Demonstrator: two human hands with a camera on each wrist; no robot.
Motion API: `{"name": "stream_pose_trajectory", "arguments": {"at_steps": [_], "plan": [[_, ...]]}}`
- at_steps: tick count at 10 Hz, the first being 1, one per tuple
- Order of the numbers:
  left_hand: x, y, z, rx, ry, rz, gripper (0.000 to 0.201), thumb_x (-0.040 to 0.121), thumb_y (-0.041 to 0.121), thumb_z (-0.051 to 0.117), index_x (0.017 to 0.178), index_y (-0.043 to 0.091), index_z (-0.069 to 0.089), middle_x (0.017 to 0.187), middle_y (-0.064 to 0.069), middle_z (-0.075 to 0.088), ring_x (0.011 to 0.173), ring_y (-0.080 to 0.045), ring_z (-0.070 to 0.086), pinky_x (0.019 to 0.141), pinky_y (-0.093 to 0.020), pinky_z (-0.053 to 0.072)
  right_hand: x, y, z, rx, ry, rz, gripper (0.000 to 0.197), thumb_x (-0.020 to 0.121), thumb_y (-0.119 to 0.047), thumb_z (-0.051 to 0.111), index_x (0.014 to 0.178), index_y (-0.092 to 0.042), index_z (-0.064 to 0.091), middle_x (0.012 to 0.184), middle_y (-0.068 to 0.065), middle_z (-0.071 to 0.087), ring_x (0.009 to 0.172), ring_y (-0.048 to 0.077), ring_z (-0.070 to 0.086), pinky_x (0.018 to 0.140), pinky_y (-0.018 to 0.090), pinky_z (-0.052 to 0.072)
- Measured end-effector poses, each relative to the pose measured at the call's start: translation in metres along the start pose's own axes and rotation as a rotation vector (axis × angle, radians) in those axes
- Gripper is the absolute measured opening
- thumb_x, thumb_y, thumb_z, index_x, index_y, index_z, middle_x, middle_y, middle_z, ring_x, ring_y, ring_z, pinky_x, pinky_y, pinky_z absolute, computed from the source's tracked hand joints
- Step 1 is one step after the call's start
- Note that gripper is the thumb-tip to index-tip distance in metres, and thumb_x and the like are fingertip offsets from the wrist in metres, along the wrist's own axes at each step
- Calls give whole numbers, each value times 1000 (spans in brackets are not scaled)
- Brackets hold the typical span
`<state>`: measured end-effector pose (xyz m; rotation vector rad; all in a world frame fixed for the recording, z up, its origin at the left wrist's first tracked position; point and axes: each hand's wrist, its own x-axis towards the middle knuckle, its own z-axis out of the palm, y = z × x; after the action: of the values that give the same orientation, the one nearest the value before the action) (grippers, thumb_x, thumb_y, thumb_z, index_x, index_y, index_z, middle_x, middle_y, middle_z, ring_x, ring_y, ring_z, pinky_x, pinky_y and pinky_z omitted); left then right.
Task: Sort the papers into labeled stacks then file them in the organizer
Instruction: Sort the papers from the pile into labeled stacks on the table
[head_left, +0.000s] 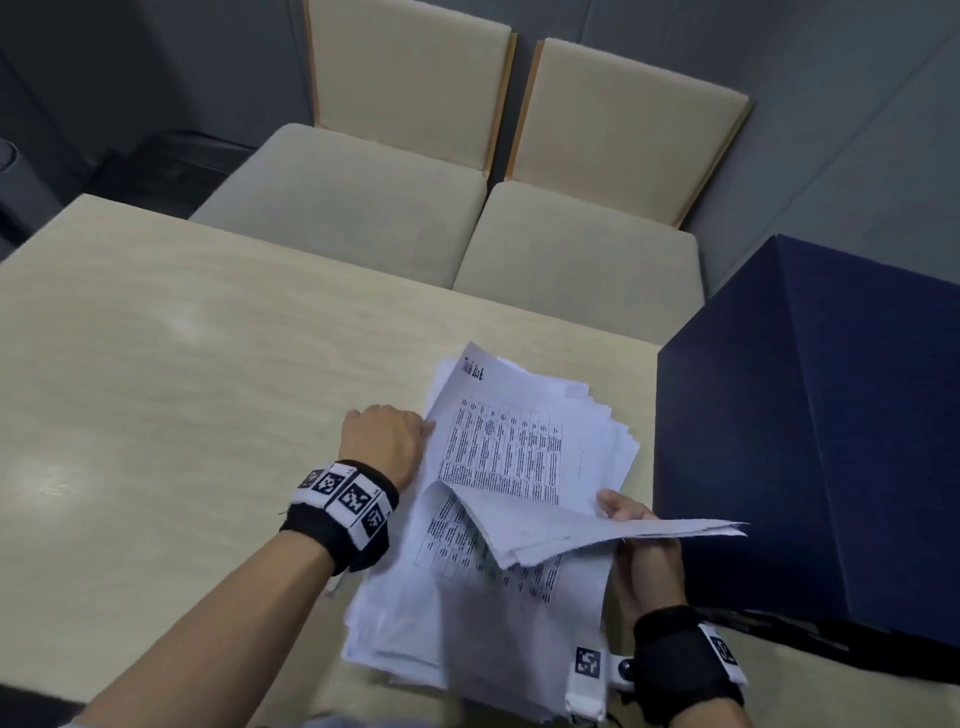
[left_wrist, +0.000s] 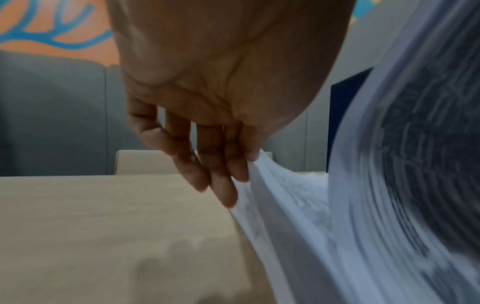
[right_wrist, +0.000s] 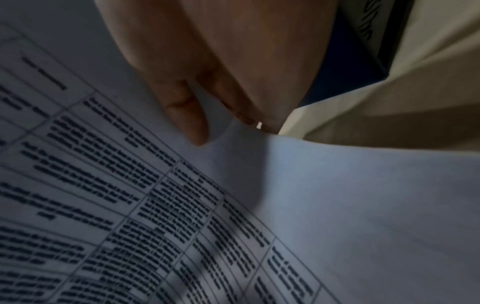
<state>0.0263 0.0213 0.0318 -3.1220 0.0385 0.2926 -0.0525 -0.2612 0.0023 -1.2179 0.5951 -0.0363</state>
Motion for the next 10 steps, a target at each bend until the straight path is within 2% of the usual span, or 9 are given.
{"name": "stream_pose_trajectory", "arguments": {"at_steps": [2, 3, 4, 5, 6, 7, 8, 9, 10], "plan": [[-9, -3, -6, -943, -54, 351, 24, 101, 18, 47, 78, 17, 56, 64, 12, 52, 62, -8, 49, 63, -27, 37, 10, 8, -3, -14, -82, 14, 45, 84, 9, 49, 51, -20, 63, 137, 7, 59, 128, 21, 52, 100, 37, 36], [-14, -1, -11, -1402, -378, 247, 27, 94, -8, 44, 91, 3, 69, 91, 4, 70, 87, -5, 62, 80, -18, 44, 5, -9, 5, 107, -173, 157, 20, 73, -7, 58, 68, -15, 75, 112, 6, 71, 95, 19, 69, 77, 32, 50], [-7, 1, 1, -1284, -286, -19, 49, 78, -20, 34, 89, 7, 73, 114, -3, 70, 113, -12, 59, 100, -28, 41, -2, -18, 3, -42, -122, 221, 69, 92, 4, 39, 37, -25, 68, 50, -12, 66, 46, -2, 63, 46, 15, 50], [6, -3, 19, -870, -37, -208, 23, 91, 4, 50, 110, 11, 62, 111, -5, 65, 101, -22, 60, 88, -32, 48, -3, -4, -4, -116, -4, 139, 76, 102, 6, 27, 48, -26, 70, 49, -24, 63, 57, -3, 63, 54, 8, 48], [8, 0, 26, -737, -81, -244, 15, 87, 27, 66, 83, 17, 56, 77, 0, 59, 74, -23, 55, 66, -30, 44, 5, 11, -13, -88, -12, 4, 42, 99, 9, 40, 84, -23, 62, 69, -14, 68, 67, 3, 62, 65, 21, 52], [7, 3, 23, -658, -19, -124, 35, 89, 31, 62, 62, 17, 44, 60, 1, 52, 60, -22, 49, 53, -30, 35, 1, 3, -9, -101, -31, 2, 52, 93, 15, 38, 91, -26, 69, 86, -2, 67, 75, 13, 61, 66, 27, 53], [5, 2, 18, -743, 4, 23, 33, 96, 28, 54, 65, 18, 54, 61, 1, 56, 60, -20, 51, 56, -30, 34, -1, -8, -4, 26, -54, 96, 49, 85, 14, 40, 60, -15, 70, 91, 8, 65, 76, 25, 57, 62, 29, 50], [1, 0, 15, -1177, -65, 49, 34, 93, 22, 63, 62, 14, 52, 57, 5, 47, 55, -12, 41, 59, -28, 32, 8, -12, 4, 170, -31, 325, 45, 89, 13, 33, 96, -8, 72, 117, 4, 59, 96, 19, 57, 63, 27, 53], [-6, -1, 10, -1672, -274, 51, 29, 77, 13, 80, 69, 4, 54, 67, 1, 59, 63, -11, 51, 63, -21, 39, 13, -16, 6, 217, -42, 405, 45, 90, 7, 34, 116, -16, 64, 110, 4, 64, 91, 24, 62, 67, 30, 54]]}}
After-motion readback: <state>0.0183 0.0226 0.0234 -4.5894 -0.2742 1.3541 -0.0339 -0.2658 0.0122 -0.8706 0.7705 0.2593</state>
